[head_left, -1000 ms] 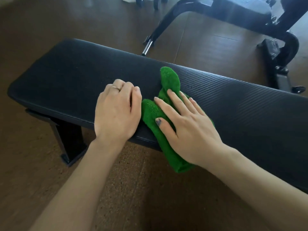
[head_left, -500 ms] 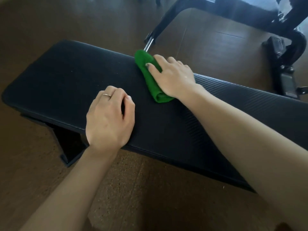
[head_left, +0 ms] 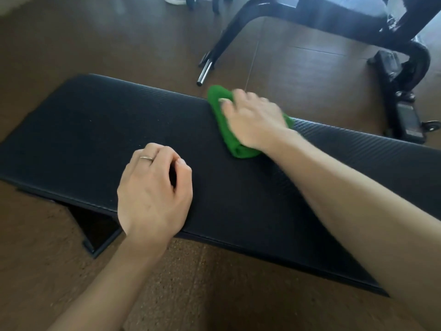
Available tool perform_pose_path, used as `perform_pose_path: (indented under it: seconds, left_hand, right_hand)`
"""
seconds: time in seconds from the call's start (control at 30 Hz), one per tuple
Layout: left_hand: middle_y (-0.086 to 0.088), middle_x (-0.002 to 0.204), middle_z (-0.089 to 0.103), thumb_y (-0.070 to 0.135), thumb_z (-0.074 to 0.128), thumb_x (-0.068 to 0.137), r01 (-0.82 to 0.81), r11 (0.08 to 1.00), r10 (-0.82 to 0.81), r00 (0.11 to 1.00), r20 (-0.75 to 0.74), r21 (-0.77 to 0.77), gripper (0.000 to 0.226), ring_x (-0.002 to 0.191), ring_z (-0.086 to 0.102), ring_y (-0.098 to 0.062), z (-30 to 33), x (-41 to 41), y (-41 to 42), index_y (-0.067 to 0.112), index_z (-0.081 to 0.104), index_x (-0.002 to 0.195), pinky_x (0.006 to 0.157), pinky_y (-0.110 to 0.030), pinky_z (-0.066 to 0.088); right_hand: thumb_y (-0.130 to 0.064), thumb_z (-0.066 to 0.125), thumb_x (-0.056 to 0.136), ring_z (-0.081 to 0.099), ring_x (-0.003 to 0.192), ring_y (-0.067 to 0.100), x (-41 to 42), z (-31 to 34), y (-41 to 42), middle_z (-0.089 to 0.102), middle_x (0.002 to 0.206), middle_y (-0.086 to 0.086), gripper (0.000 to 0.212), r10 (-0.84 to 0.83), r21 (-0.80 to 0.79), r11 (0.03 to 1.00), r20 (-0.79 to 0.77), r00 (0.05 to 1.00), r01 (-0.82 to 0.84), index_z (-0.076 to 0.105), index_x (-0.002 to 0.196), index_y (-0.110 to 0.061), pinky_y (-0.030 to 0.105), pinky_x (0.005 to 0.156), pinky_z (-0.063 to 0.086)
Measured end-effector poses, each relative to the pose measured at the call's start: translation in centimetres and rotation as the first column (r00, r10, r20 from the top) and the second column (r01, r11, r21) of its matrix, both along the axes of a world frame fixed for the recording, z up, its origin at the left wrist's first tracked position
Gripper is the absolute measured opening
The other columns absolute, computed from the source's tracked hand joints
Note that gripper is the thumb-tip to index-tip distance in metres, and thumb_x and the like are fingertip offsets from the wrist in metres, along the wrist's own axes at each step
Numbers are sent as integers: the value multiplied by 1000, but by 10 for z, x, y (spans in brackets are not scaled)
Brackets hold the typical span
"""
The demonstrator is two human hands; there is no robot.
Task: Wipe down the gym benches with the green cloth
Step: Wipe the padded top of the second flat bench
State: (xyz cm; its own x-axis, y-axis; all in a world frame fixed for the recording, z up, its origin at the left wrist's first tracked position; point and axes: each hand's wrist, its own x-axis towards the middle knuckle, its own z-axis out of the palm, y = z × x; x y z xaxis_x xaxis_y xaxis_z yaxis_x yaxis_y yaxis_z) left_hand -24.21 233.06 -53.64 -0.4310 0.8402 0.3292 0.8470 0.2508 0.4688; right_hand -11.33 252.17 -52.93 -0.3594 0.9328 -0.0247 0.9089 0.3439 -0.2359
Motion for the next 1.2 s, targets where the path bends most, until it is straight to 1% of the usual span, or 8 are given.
perform_pose_path:
  seconds: [0.17,0.37,0.43,0.5,0.6,0.87,1.1,1.2]
  left_hand:
    - [5,96,62,33,36,98,18,1000,-18,1000,-10,5,33,93,56,-18,0,-6,-1,15,62,87,71,-44,49]
    - [6,95,62,30,37,98,-9,1000,9,1000,-14,28,31,90,56,-15,-2,-5,-1,16,61,85,68,-38,46]
    - [6,94,63,30,36,100,-13,999,13,1000,-9,50,34,89,57,-15,-3,-5,-1,16,62,85,68,-37,46]
    - [5,91,64,30,33,101,-28,996,26,999,21,86,37,87,58,-15,-4,-4,-2,14,62,85,67,-37,46]
    - [1,84,64,25,35,102,-38,981,27,998,60,189,37,80,58,-18,-6,-3,-3,12,63,81,69,-42,48]
    - [-5,83,63,15,38,102,43,916,-92,990,104,398,31,78,58,-23,-1,-16,-12,6,62,84,80,-52,49]
    - [-11,98,67,18,38,102,-186,902,158,982,104,389,28,90,62,-32,-14,-94,-39,5,63,107,89,-57,49]
    - [-7,107,69,15,38,99,-244,889,220,970,106,387,28,102,62,-30,-31,-103,-32,9,66,103,105,-46,41]
  right_hand:
    - [-56,20,107,52,127,38,-87,5,-1,54,142,10,55,124,-34,991,-94,988,-128,43,144,-22,49,94,37]
    - [-62,22,105,48,134,33,10,-2,-21,49,144,6,57,146,45,989,-50,988,-144,31,155,-35,45,112,32]
    - [-62,20,105,37,145,30,48,-1,-36,39,156,5,60,110,30,993,-14,994,-110,26,159,-37,42,122,23]
    - [-62,17,105,15,157,27,69,4,-51,17,171,3,62,70,-40,997,14,997,-69,15,163,-40,40,129,7]
    - [-59,15,106,-4,160,28,57,7,-66,-2,174,1,62,6,-97,995,47,999,-1,4,164,-39,41,129,-4]
    - [-56,14,107,-1,159,36,-65,6,-47,4,174,7,65,40,-96,995,1,999,-39,7,165,-29,47,129,-2]
    - [-59,11,107,-9,160,25,-25,6,-181,-2,174,-2,65,315,-20,949,5,949,-315,-1,165,-33,42,130,-5]
    - [-60,12,107,-5,160,24,-23,7,-191,2,174,-3,64,329,8,944,36,944,-330,5,165,-35,42,130,-2]
